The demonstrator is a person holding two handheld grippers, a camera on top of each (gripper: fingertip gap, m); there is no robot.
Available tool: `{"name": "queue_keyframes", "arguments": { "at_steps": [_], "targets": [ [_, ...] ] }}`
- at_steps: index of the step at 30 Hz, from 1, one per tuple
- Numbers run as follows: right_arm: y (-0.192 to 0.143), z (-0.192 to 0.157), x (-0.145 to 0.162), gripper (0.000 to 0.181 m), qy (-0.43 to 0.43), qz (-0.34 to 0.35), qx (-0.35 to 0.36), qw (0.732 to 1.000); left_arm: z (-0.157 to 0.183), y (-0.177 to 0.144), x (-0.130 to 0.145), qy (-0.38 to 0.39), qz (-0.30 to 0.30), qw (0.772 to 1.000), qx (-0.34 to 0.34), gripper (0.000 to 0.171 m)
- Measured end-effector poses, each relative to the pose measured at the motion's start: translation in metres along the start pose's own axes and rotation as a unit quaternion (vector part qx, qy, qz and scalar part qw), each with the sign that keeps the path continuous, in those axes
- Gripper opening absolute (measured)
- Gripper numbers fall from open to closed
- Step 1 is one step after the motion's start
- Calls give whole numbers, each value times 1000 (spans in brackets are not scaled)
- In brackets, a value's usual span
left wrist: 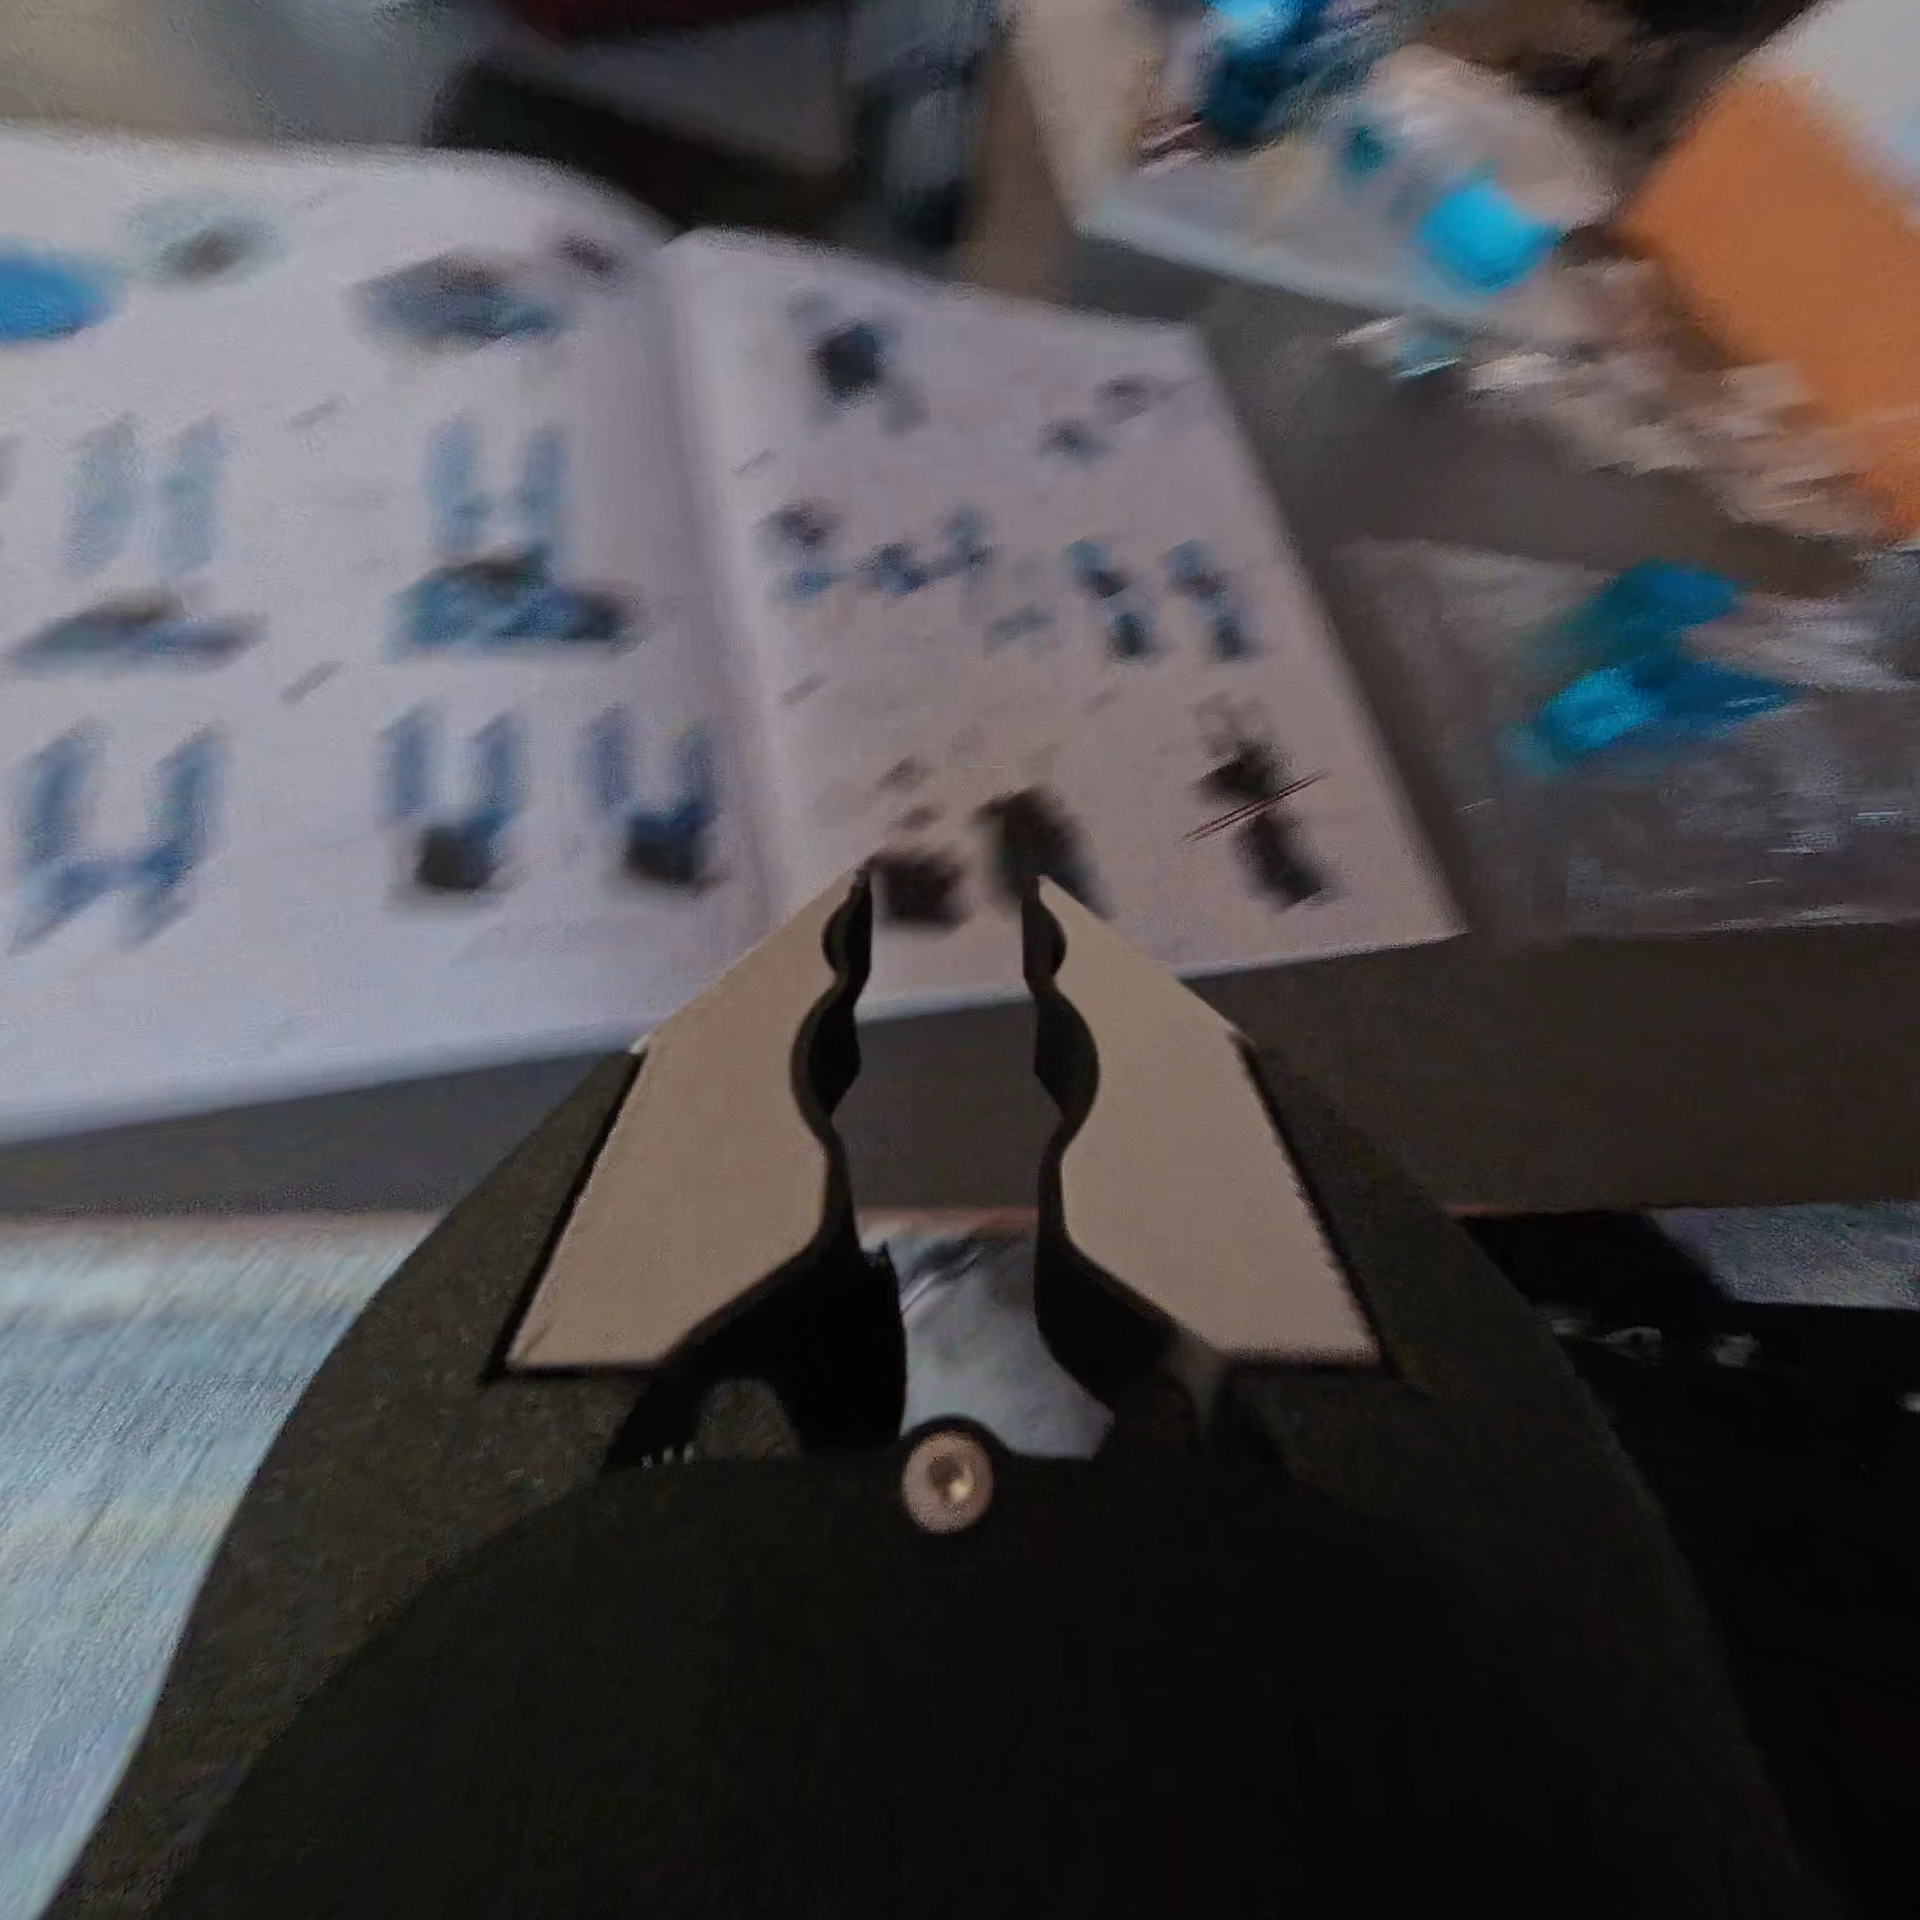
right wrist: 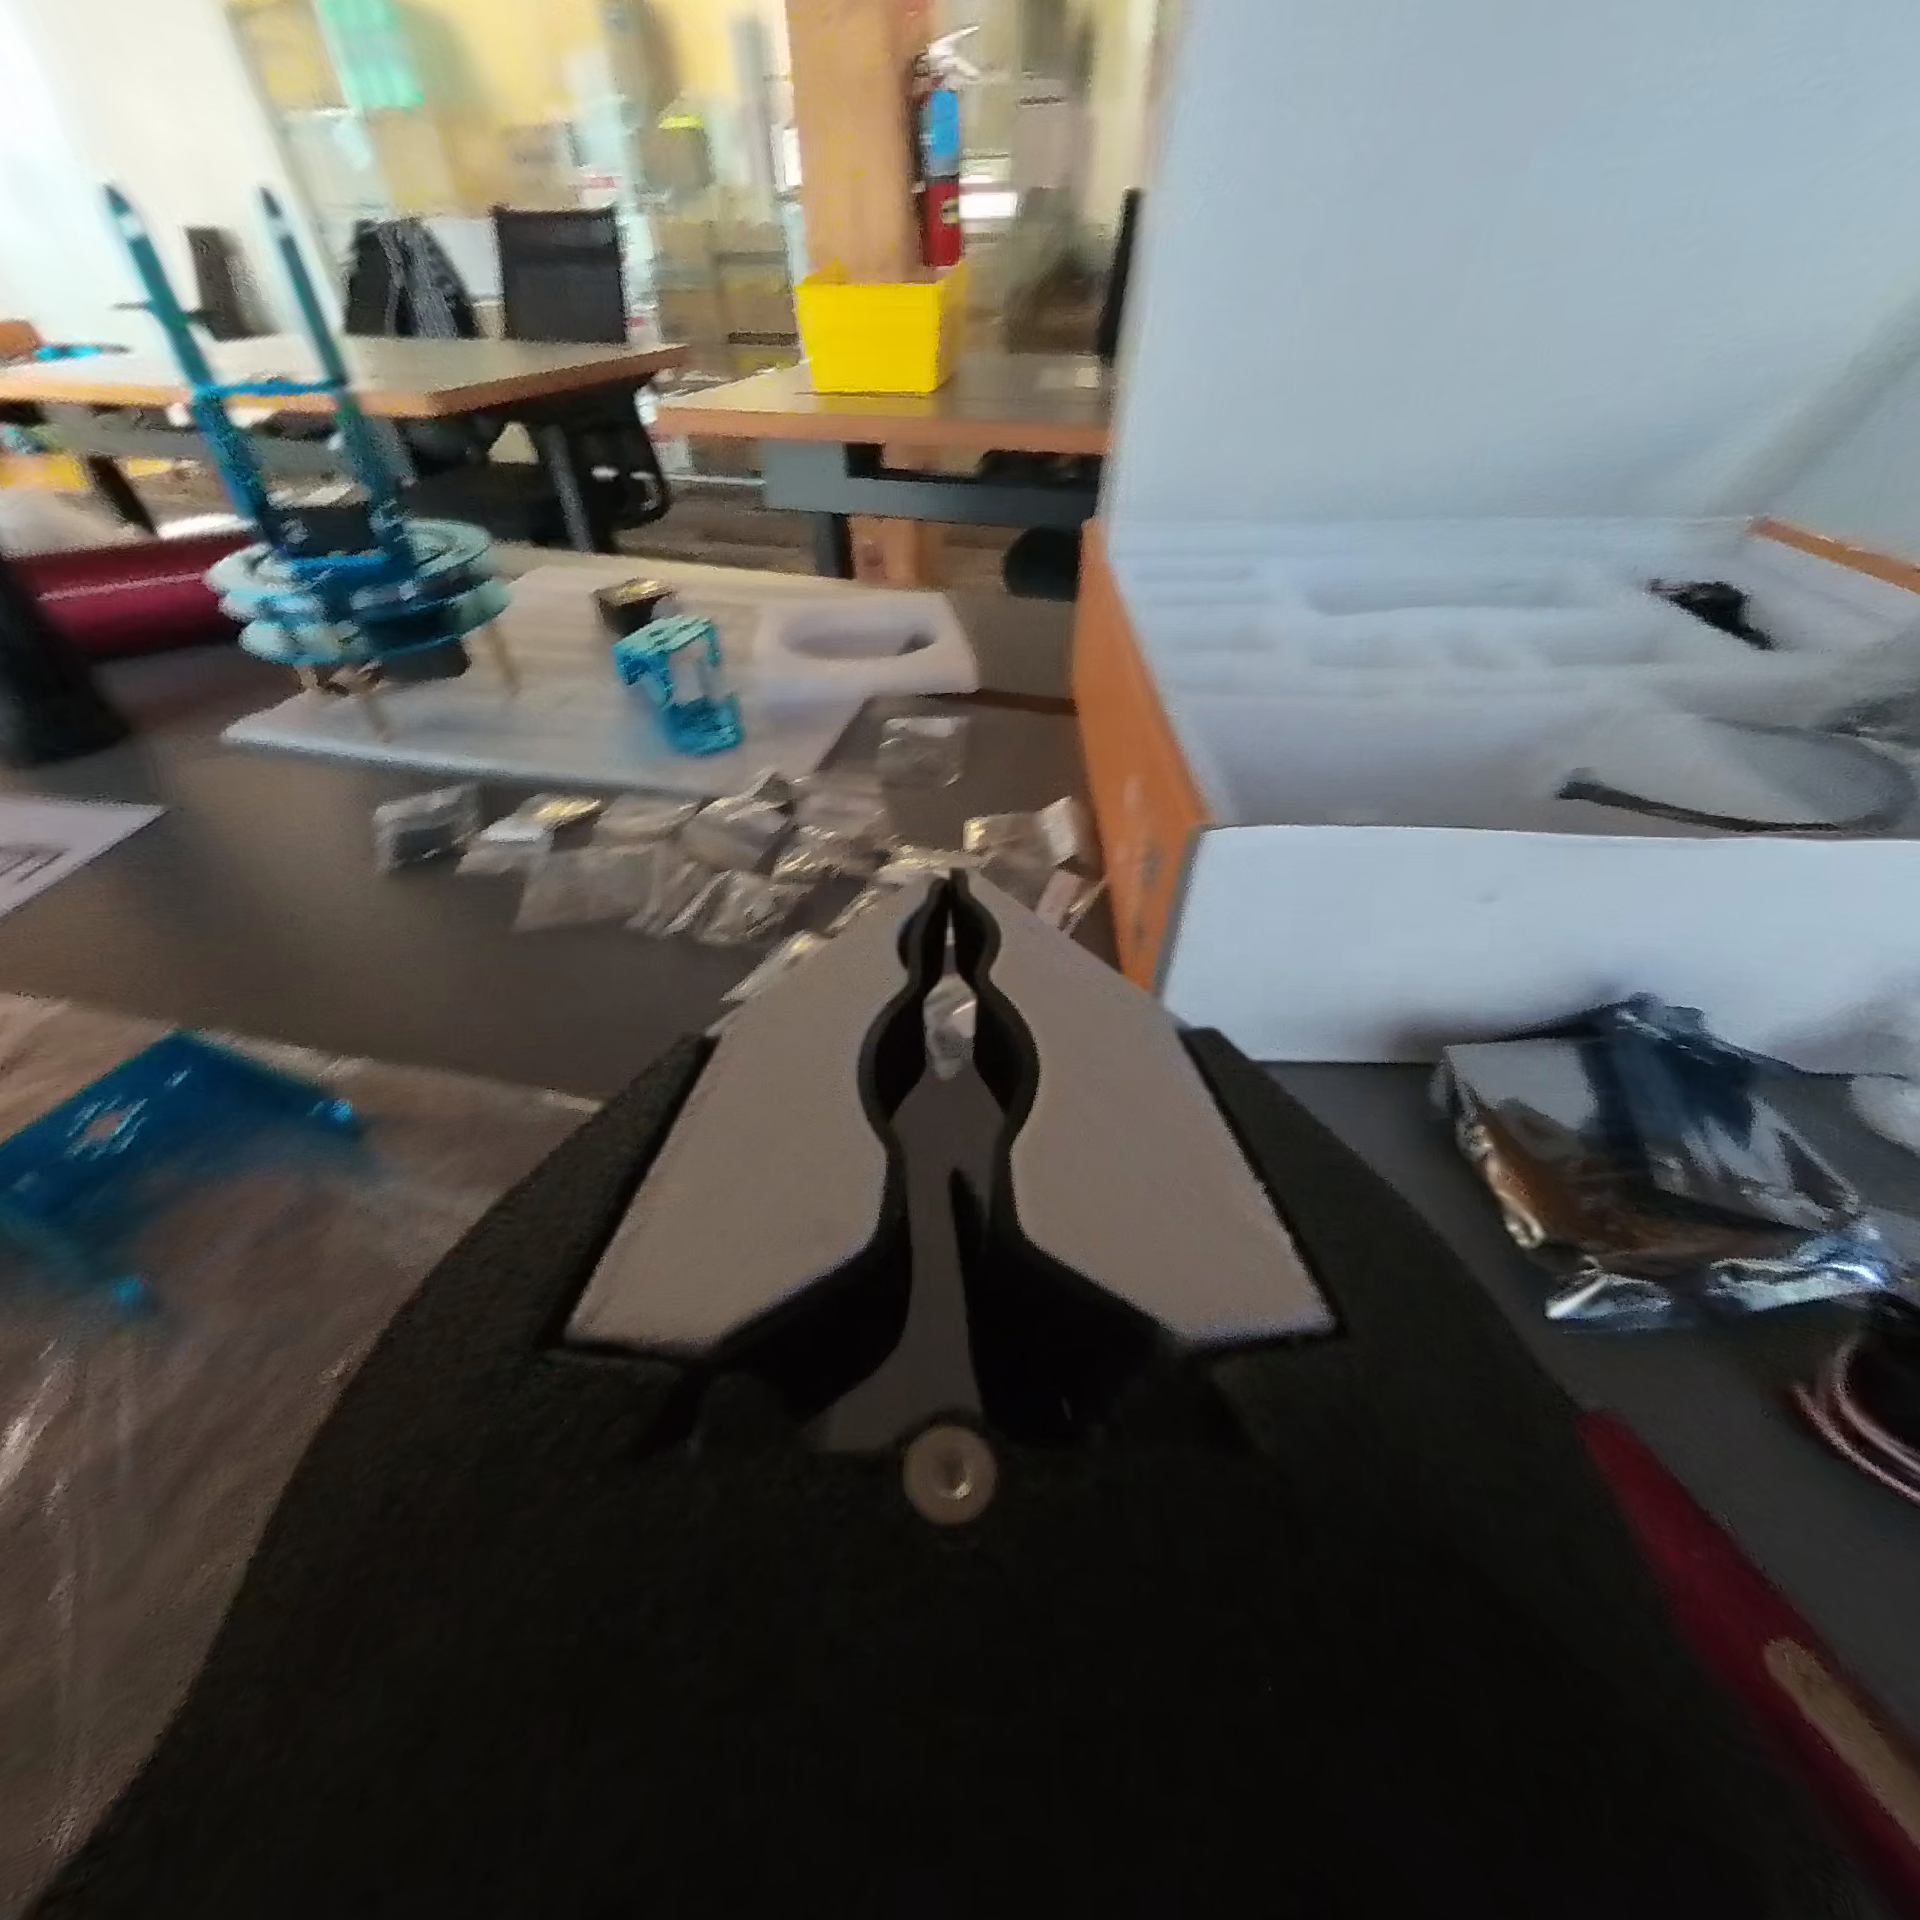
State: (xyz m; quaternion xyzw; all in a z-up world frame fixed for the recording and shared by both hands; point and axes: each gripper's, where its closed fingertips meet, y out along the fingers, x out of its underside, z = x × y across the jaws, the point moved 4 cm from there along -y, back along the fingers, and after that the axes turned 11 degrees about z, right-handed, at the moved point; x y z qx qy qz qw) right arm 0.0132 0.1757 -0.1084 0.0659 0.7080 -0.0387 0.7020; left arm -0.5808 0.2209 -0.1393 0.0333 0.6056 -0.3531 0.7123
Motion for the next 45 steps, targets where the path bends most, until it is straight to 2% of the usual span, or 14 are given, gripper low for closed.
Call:
{"name": "queue_keyframes", "arguments": {
  "at_steps": [4, 6, 8, 11, 20, 28, 33, 36, 39, 45],
  "targets": [
    [12, 22, -8, 0, 11, 28, 39, 999, -80, -57, 22, 22, -21, 985, -167, 29],
    [10, 32, -3, 3, 0, 47, 66, 997, -103, -71, 23, 24, -14, 979, -202, 29],
    [8, 44, -2, 3, 4, 51, 95, 994, -118, -78, 23, 11, 1, 978, -208, 29],
    [9, 48, 1, 6, 37, 46, 89, 994, -135, -82, 25, -11, 9, 978, -207, 30],
    [15, 43, 8, 6, 17, 18, 87, 996, -146, -97, 29, -31, 16, 979, -199, 29],
    [19, 38, 10, 7, 5, 6, 73, 997, -123, -88, 33, -53, 22, 986, -158, 29],
    [20, 32, 9, 10, -3, 10, 58, 998, -100, -70, 12, -25, 29, 989, -146, 29],
    [23, 24, 9, 20, 19, 3, 34, 999, -76, -44, -11, -7, 31, 993, -117, 29],
    [26, 8, 9, 29, 27, -10, 0, 1000, -38, -9, -39, 20, 43, 997, -68, 30],
    [26, -21, 14, 31, -81, -57, -30, 995, 52, 74, -71, 84, 27, 995, 50, 30]
  ]
}}
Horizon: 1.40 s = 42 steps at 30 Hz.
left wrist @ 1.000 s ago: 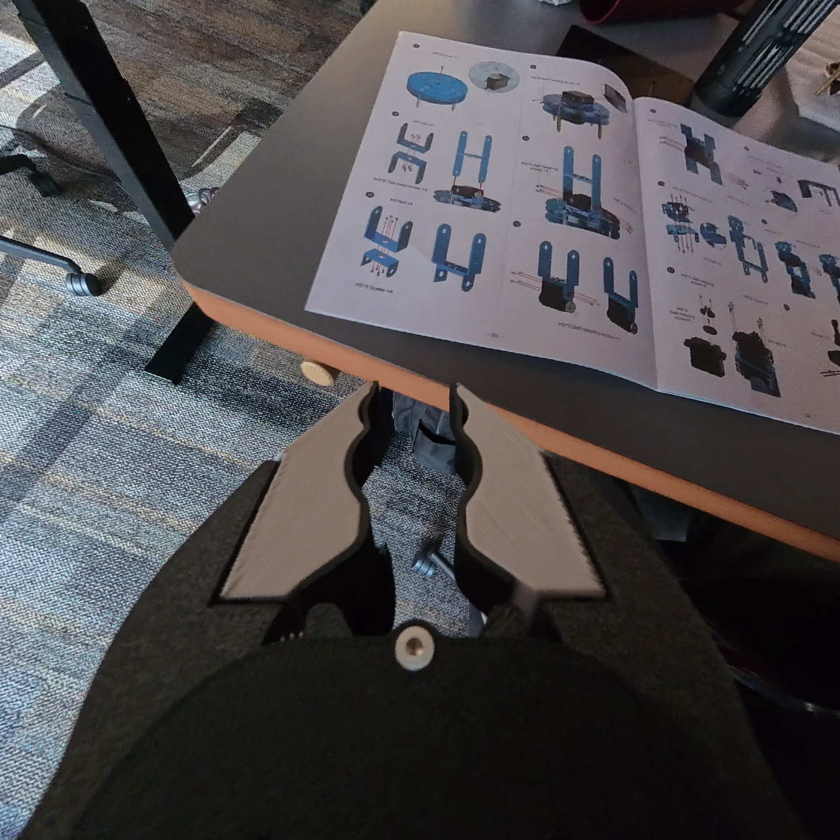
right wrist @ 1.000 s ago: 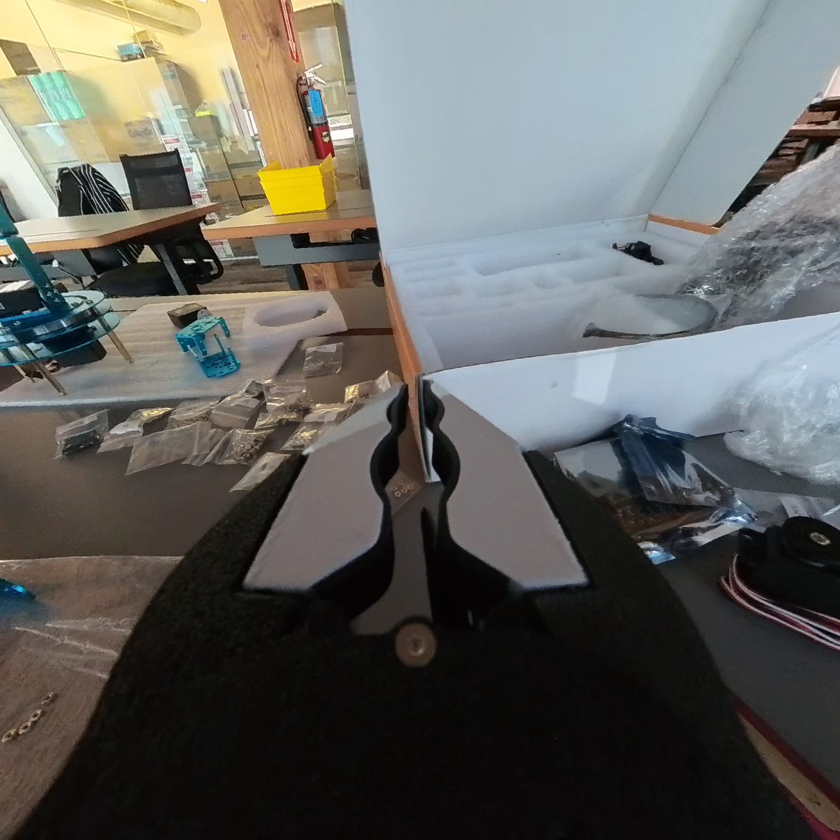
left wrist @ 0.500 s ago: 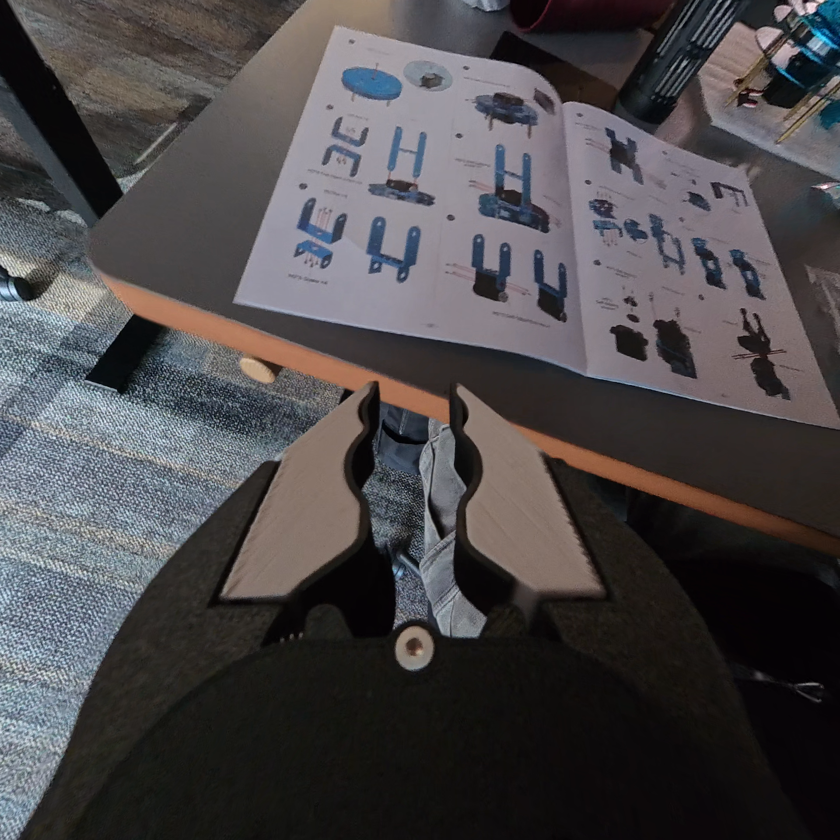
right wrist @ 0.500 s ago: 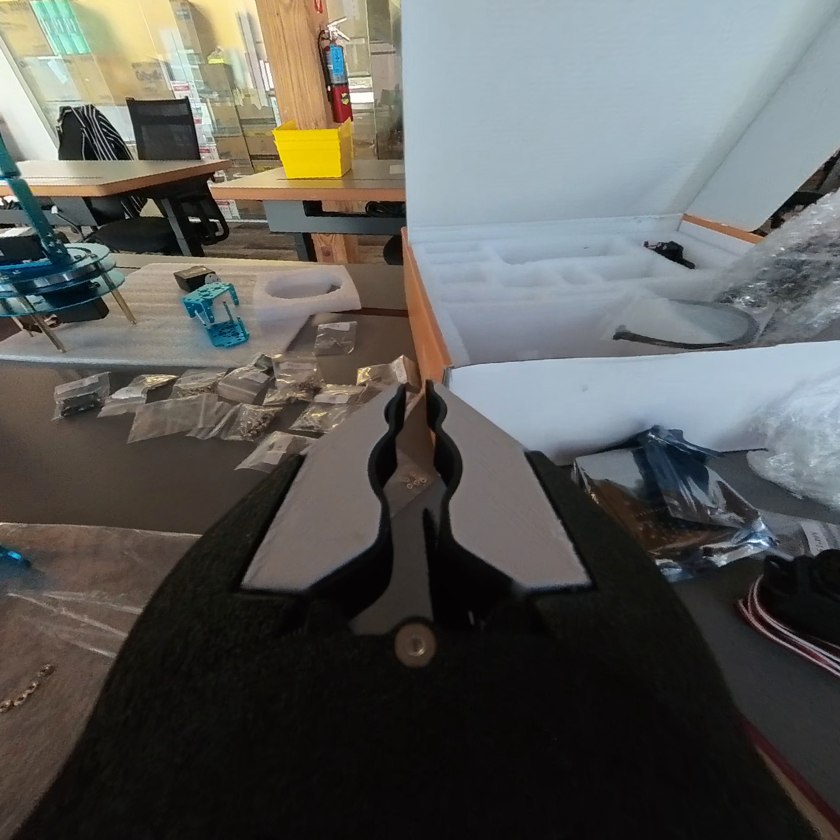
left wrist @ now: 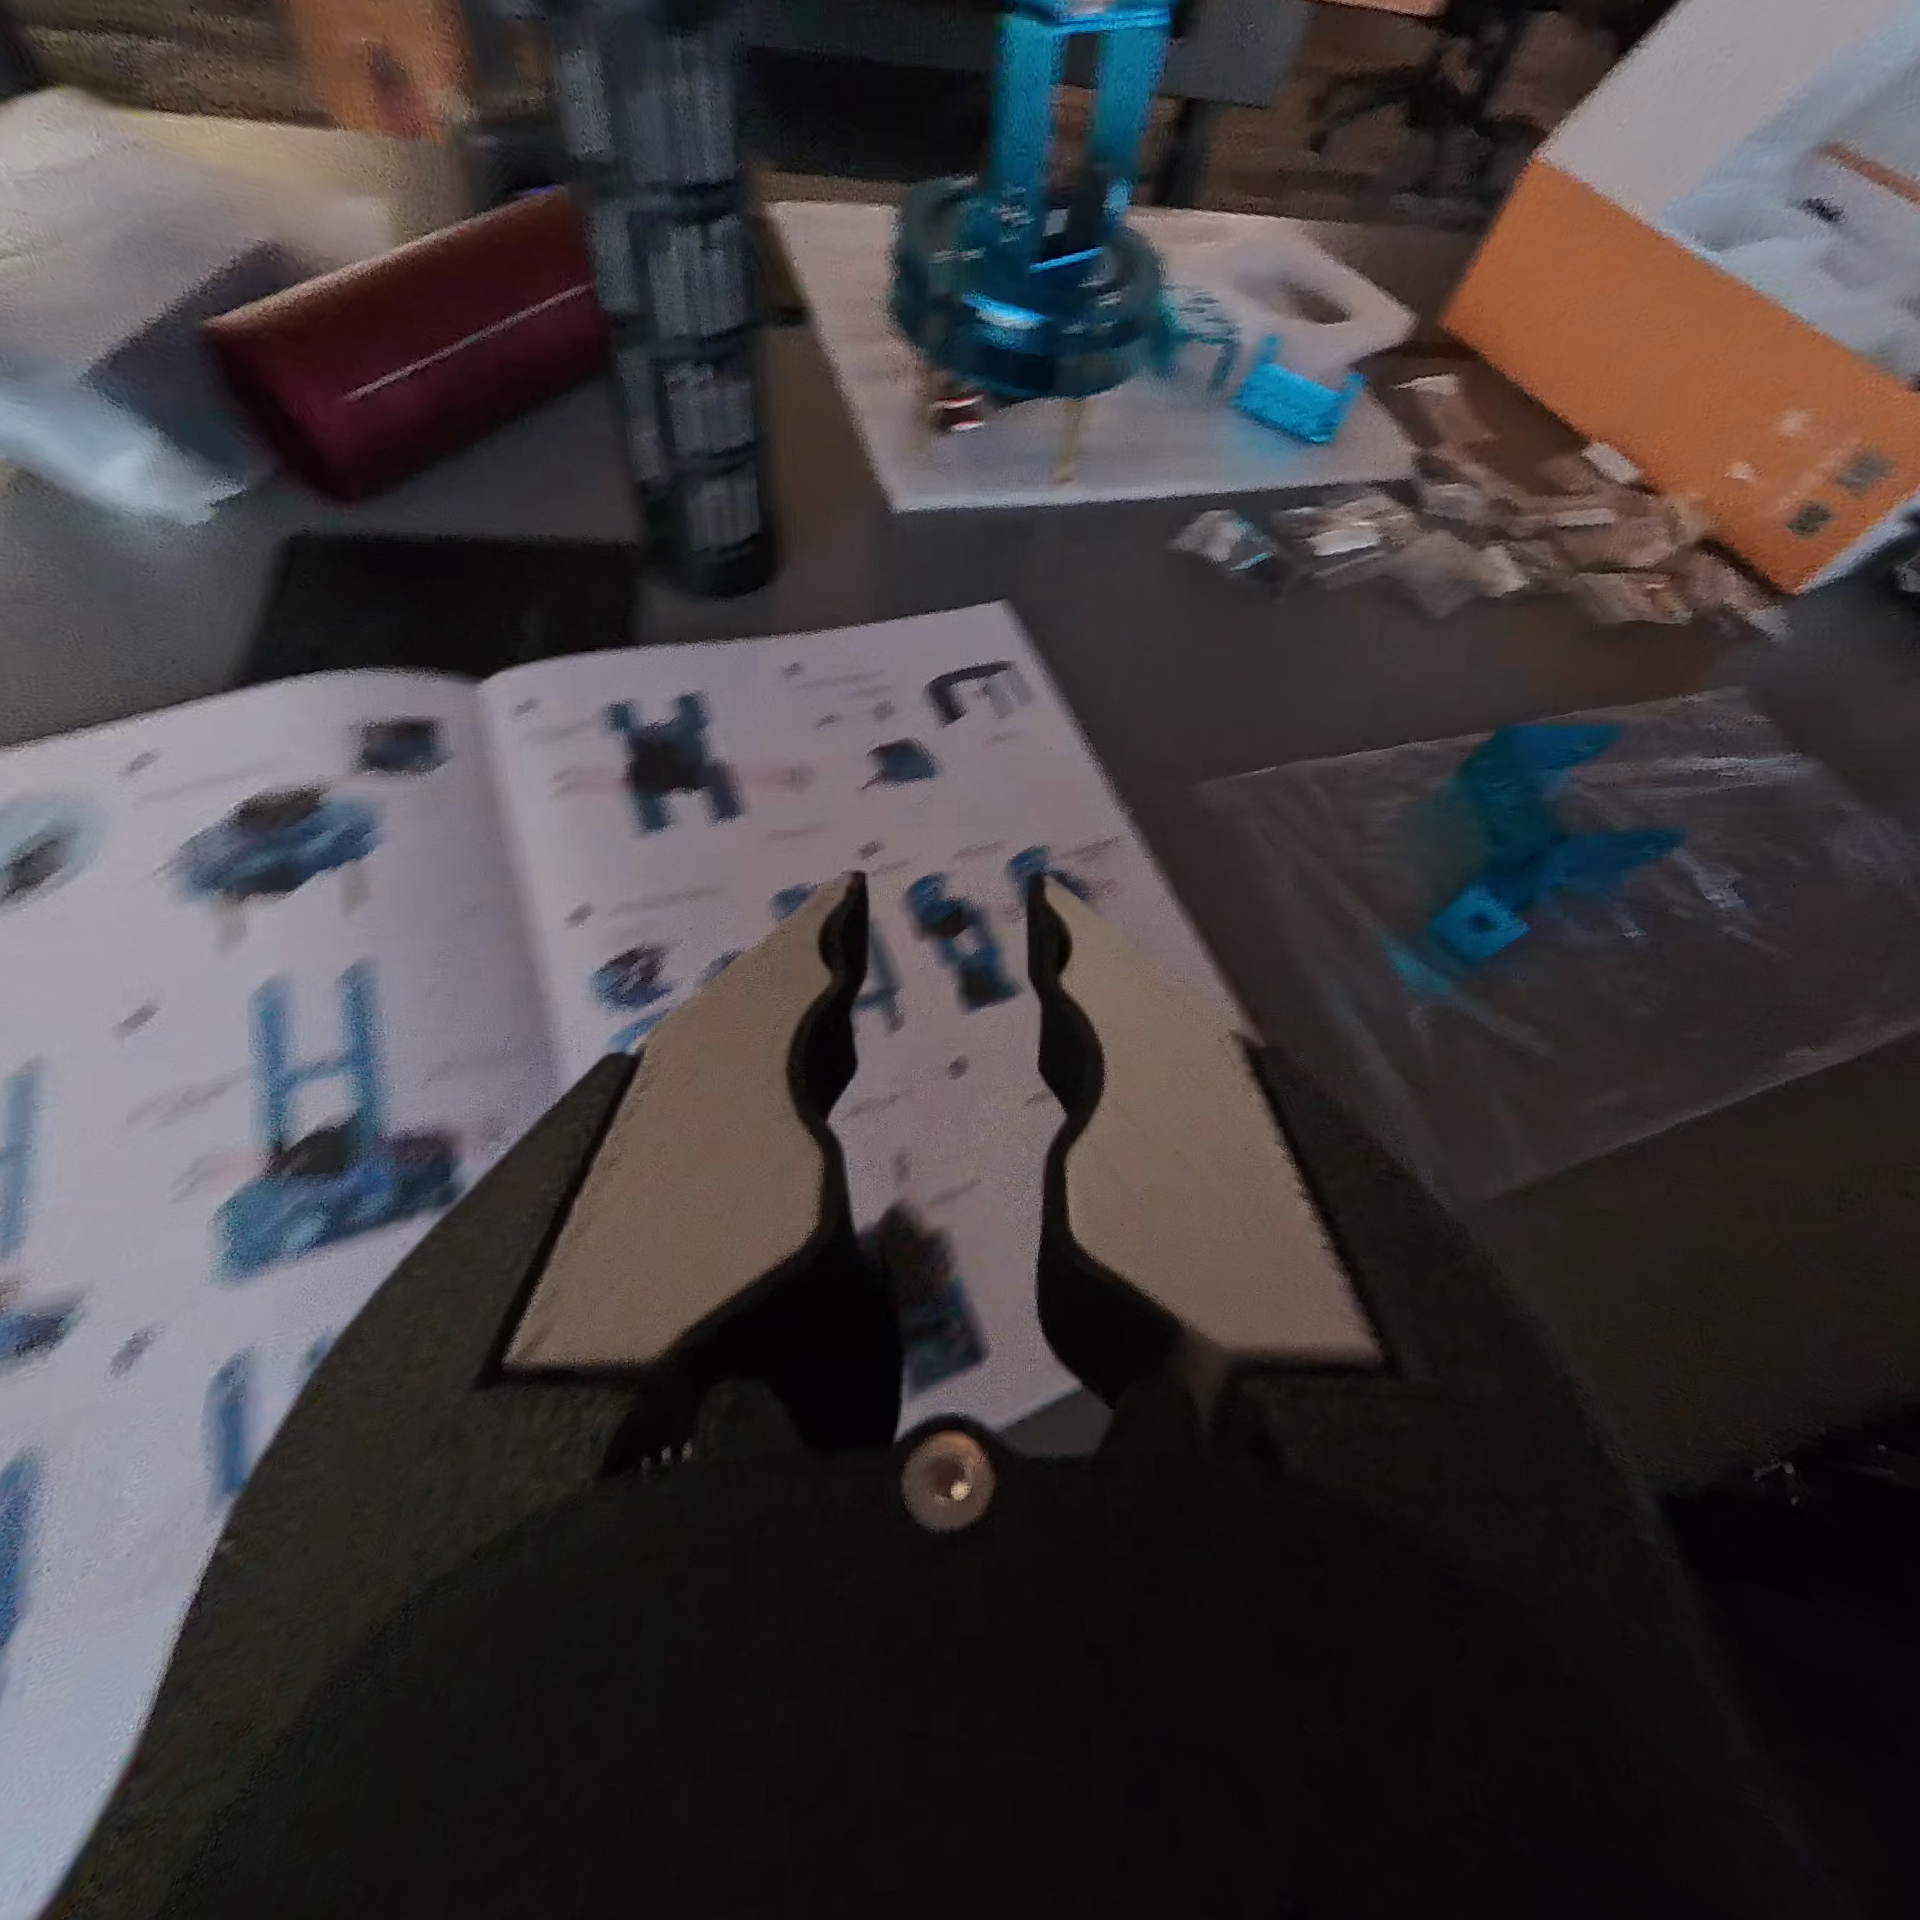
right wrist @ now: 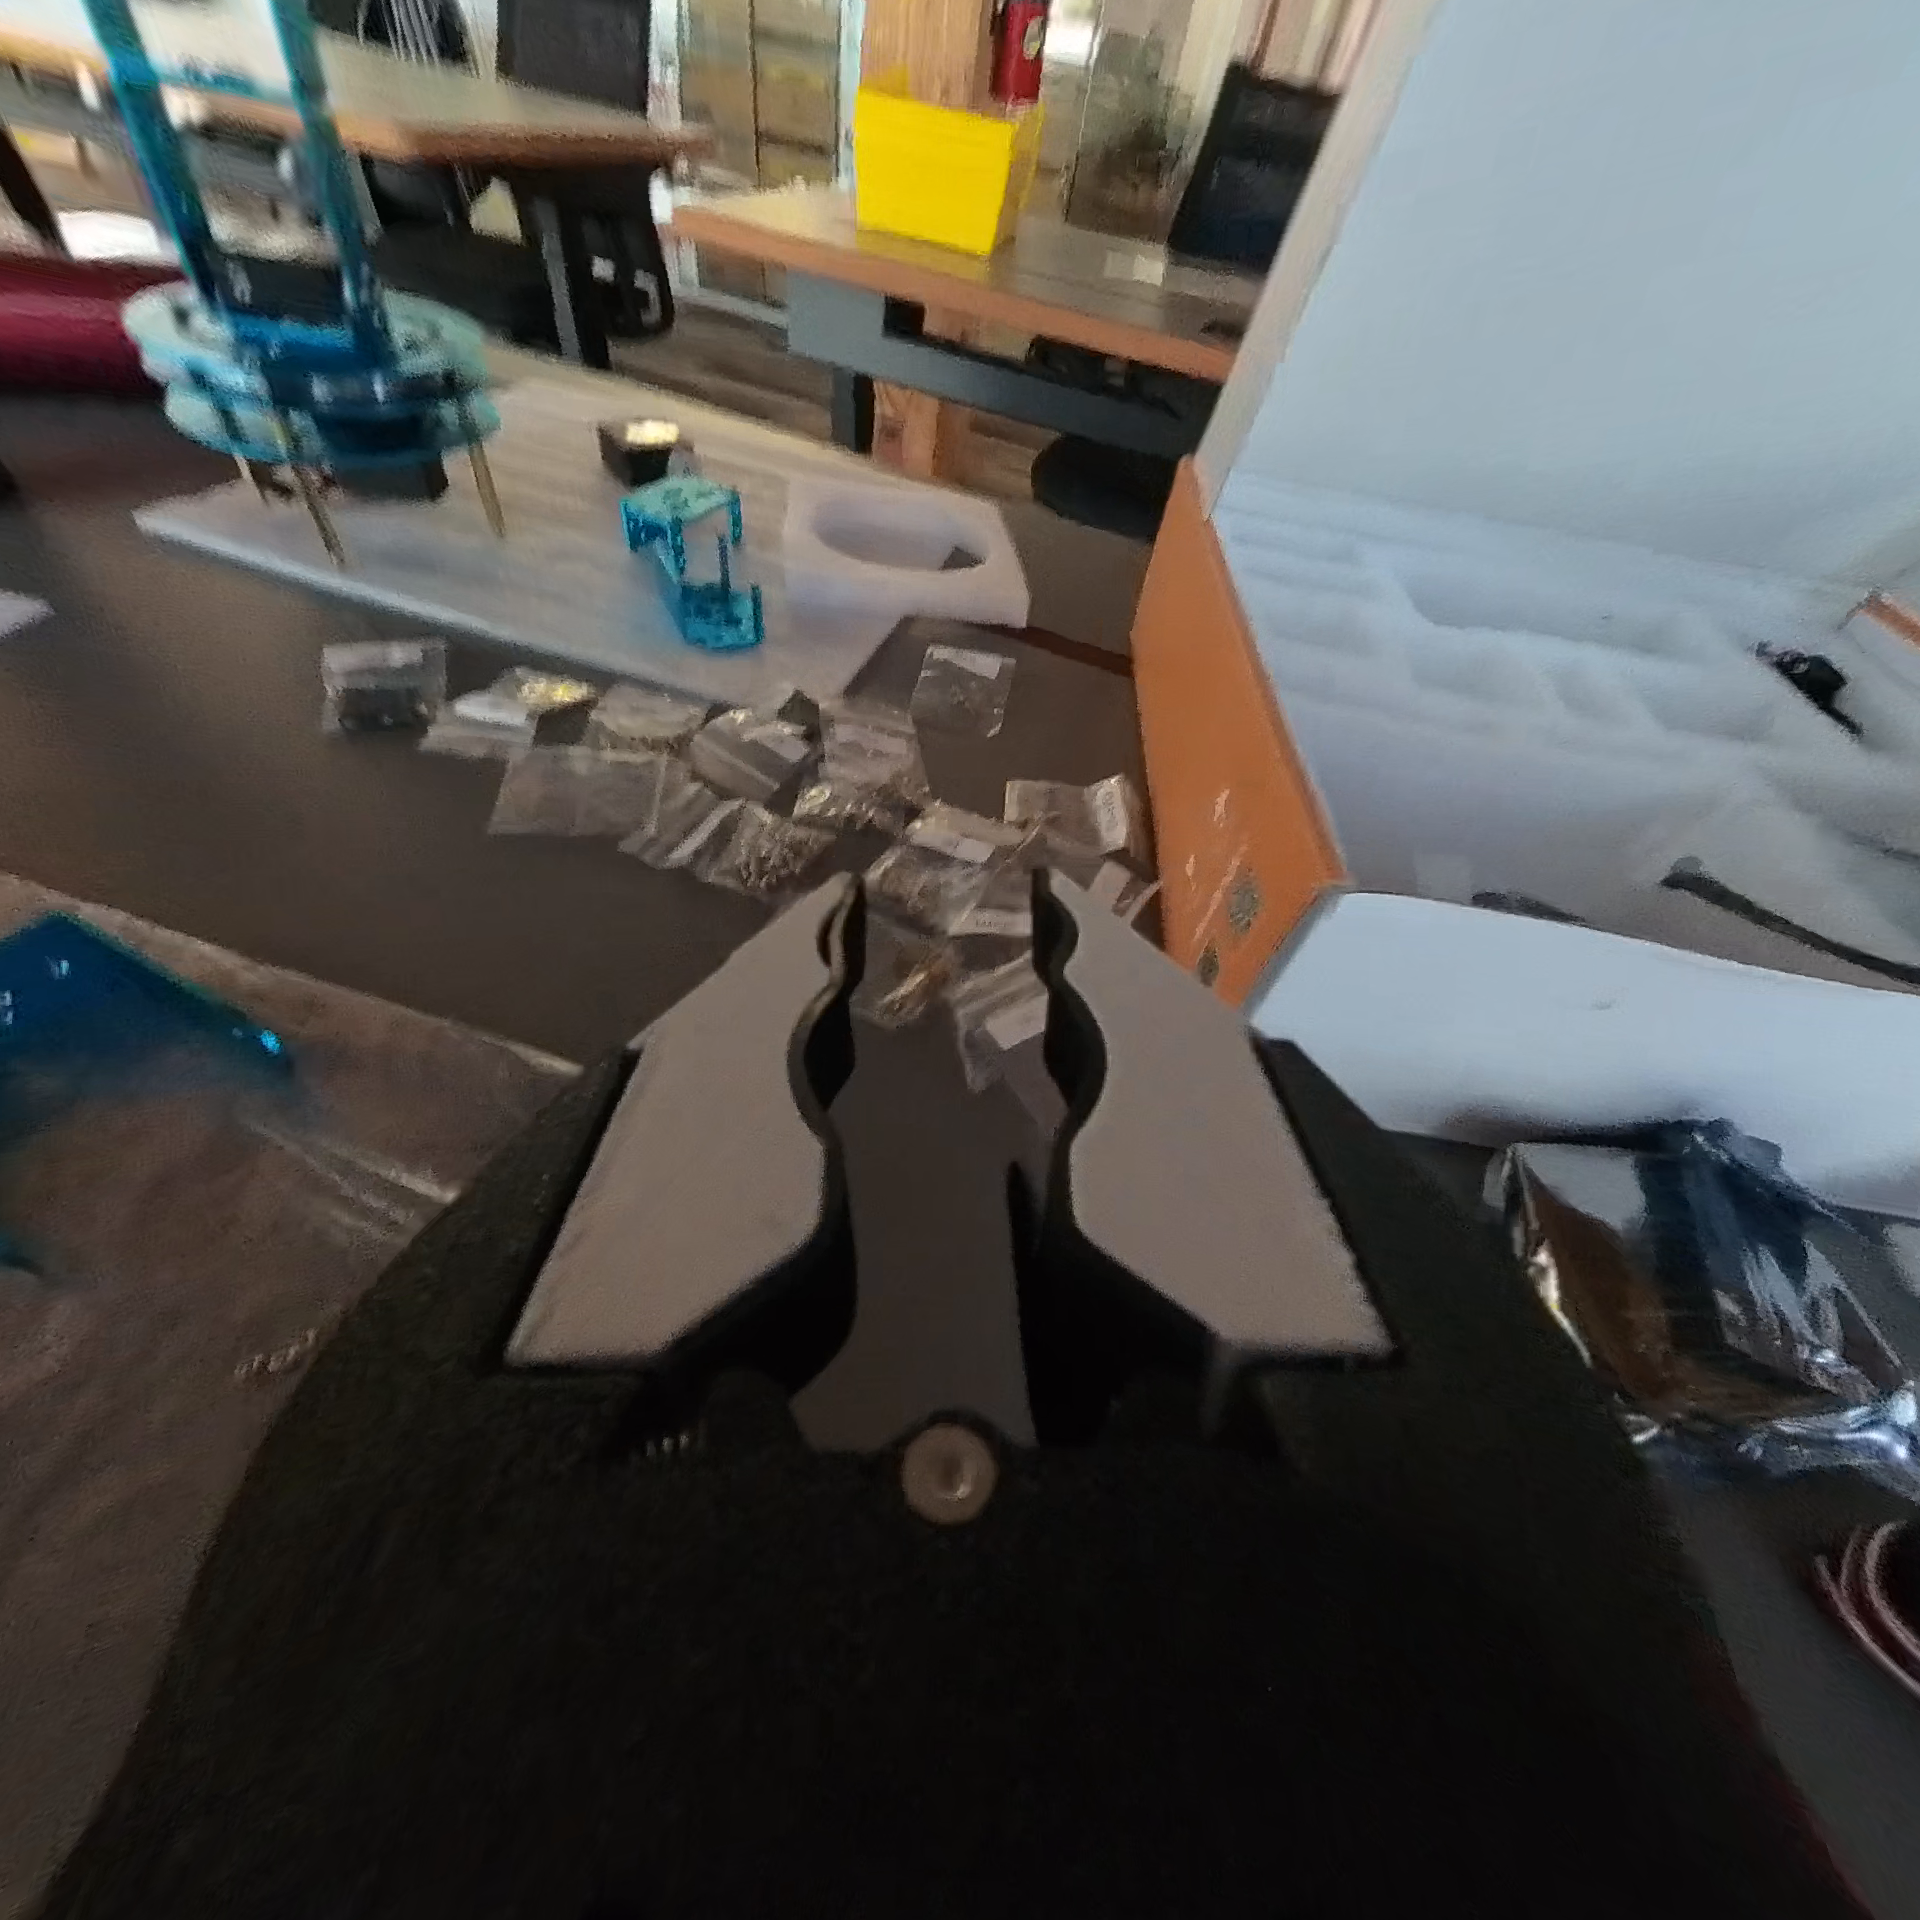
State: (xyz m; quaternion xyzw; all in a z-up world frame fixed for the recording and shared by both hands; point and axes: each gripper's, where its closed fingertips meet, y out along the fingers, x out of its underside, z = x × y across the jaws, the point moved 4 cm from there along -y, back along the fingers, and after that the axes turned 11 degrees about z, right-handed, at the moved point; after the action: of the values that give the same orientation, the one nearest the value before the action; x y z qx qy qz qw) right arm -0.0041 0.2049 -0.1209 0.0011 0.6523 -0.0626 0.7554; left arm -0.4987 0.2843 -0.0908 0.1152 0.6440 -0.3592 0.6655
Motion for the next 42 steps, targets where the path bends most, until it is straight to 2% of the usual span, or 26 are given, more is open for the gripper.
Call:
{"name": "queue_keyframes", "arguments": {
  "at_steps": [3, 9, 13, 18, 23, 29, 35, 42],
  "targets": [
    [1, -11, 9, 33, -27, -43, -12, 999, 37, 42, -14, 6, -11, 998, 64, 29],
    [-3, -15, 14, 28, -68, -59, -2, 996, 87, 112, -25, 25, -42, 989, 141, 29],
    [-8, -13, 7, 28, -30, -45, -10, 998, 129, 150, -31, 3, -59, 973, 223, 29],
    [-13, -7, 5, 29, 16, -48, -16, 999, 172, 182, -34, 60, -80, 960, 261, 29],
    [-16, -3, 6, 25, 35, -56, -16, 998, 203, 193, -31, 92, -85, 952, 279, 30],
    [-18, -9, 4, 22, 36, -55, -28, 997, 218, 190, -26, 101, -84, 950, 284, 30],
    [-16, -12, 8, 22, 37, -66, -34, 997, 214, 183, -27, 94, -76, 952, 280, 30],
    [-14, -9, 12, 21, 37, -73, -27, 996, 193, 182, -29, 97, -70, 959, 259, 30]
  ]
}}
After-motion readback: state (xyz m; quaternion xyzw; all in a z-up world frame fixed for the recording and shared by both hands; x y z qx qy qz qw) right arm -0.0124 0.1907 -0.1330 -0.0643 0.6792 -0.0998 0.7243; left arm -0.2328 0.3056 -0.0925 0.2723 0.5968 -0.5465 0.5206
